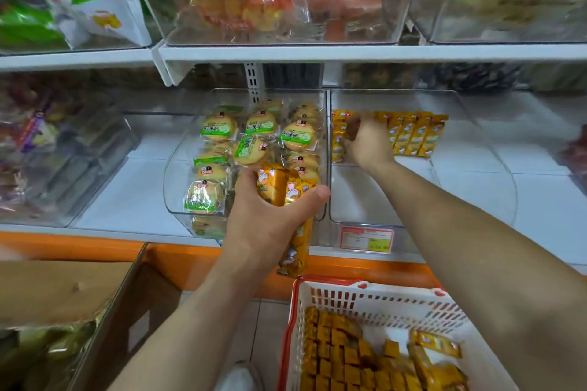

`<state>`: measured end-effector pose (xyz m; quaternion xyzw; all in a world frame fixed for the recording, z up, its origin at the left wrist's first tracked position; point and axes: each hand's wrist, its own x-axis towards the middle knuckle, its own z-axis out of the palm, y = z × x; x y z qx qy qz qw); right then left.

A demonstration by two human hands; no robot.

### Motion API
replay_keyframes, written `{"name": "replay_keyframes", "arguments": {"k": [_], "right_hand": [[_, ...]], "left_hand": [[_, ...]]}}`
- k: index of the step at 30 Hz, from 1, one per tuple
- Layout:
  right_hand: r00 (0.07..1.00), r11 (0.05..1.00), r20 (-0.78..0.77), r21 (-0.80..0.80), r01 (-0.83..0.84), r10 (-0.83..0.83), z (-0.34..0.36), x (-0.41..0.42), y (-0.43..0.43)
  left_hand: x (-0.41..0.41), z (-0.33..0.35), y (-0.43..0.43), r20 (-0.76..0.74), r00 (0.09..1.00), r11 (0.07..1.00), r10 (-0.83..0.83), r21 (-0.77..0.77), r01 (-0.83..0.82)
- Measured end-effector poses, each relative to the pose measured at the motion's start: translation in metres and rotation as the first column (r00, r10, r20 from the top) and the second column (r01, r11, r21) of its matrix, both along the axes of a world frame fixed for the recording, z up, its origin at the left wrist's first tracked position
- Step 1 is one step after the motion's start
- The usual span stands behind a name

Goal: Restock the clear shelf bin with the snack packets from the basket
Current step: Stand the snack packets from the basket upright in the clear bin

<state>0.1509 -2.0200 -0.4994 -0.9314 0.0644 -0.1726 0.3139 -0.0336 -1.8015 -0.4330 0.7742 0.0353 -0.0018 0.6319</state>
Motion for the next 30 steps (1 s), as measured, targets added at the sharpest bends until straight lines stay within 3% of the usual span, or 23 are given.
{"name": "replay_keyframes", "arguments": {"k": [11, 14, 16, 18, 21, 22, 26, 28, 30], "right_hand": [[0.990, 0.996, -0.133, 0.078, -0.046, 0.056, 0.011, -0.016, -0.008], [0.996, 0.981, -0.076, 0.190, -0.022, 0.037, 0.033, -0.049, -0.007], [0.996, 0.931, 0.042, 0.352, -0.092, 0.082, 0.049, -0.092, 0.001], [0.965, 0.843, 0.086, 0.472, -0.259, 0.248, 0.059, -0.147, 0.016], [0.856, 0.669, -0.022, 0.634, -0.388, 0.516, 0.067, -0.223, 0.041], [0.835, 0.660, -0.061, 0.645, -0.386, 0.547, 0.067, -0.237, 0.048], [0.908, 0.726, -0.064, 0.625, -0.287, 0.413, 0.066, -0.251, 0.064], [0.926, 0.633, -0.045, 0.742, -0.220, 0.375, 0.069, -0.249, 0.062], [0.927, 0.479, -0.032, 0.863, -0.163, 0.374, 0.067, -0.247, 0.056]], "left_hand": [[-0.001, 0.003, -0.003, -0.045, 0.998, 0.999, 0.034, -0.007, -0.034], [-0.002, 0.003, -0.004, -0.049, 0.998, 1.000, 0.028, 0.004, -0.027], [-0.002, 0.004, -0.005, -0.059, 0.997, 0.999, 0.053, 0.007, -0.053], [-0.002, 0.005, -0.006, -0.062, 0.994, 0.996, 0.089, -0.005, -0.090], [-0.004, 0.009, -0.011, -0.060, 0.991, 0.993, 0.116, -0.024, -0.118], [-0.005, 0.010, -0.013, -0.059, 0.991, 0.992, 0.117, -0.038, -0.119], [-0.012, 0.015, -0.024, -0.085, 0.996, 0.996, 0.041, -0.070, -0.047], [-0.013, 0.016, -0.027, -0.104, 0.995, 0.995, 0.001, -0.099, -0.011], [-0.011, 0.018, -0.028, -0.160, 0.987, 0.984, -0.030, -0.179, 0.001]]}}
